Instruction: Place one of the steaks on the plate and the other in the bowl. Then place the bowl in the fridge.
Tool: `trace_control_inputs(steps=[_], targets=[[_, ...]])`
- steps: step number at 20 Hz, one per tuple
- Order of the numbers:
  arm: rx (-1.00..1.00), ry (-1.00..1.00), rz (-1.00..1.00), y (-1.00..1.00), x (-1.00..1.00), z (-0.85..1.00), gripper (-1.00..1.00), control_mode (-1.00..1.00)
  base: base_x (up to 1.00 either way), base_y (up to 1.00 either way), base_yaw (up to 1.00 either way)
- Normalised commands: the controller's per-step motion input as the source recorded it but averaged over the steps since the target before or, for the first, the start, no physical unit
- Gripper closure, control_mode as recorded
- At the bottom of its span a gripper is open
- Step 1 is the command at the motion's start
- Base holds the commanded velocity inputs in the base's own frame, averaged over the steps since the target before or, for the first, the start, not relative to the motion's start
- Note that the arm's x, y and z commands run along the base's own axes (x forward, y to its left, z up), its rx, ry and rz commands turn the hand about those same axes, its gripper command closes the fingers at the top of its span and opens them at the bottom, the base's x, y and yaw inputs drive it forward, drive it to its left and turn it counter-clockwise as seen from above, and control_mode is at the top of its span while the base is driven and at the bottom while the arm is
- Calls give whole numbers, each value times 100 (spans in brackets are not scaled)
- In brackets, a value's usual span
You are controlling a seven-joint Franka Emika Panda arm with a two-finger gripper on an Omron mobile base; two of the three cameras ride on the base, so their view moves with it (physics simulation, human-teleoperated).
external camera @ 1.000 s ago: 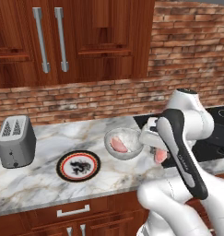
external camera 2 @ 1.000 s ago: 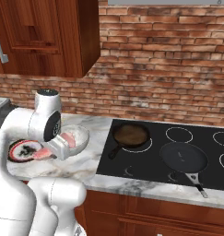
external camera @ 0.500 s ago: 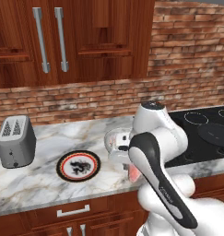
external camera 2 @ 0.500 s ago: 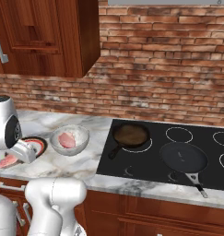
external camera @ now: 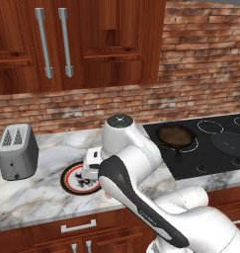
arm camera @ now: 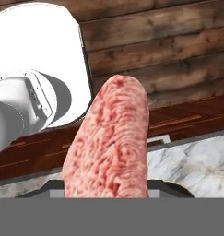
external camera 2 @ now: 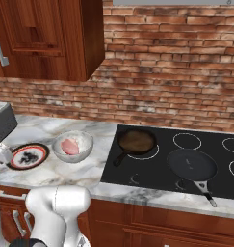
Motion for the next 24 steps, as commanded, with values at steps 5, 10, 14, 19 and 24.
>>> trace_control_inputs(steps=[5, 10, 14, 19, 24], targets=[[-13, 1, 0, 31, 85, 0, 100, -100, 0, 0, 0], [-2, 0, -1, 25, 69, -4, 100, -100, 0, 0, 0], [0, 1, 0, 40, 40, -30, 100, -100, 0, 0, 0], [0, -1, 0, 15, 31, -40, 100, -100, 0, 0, 0], [0, 0, 0, 0, 54, -35, 100, -100, 0, 0, 0]])
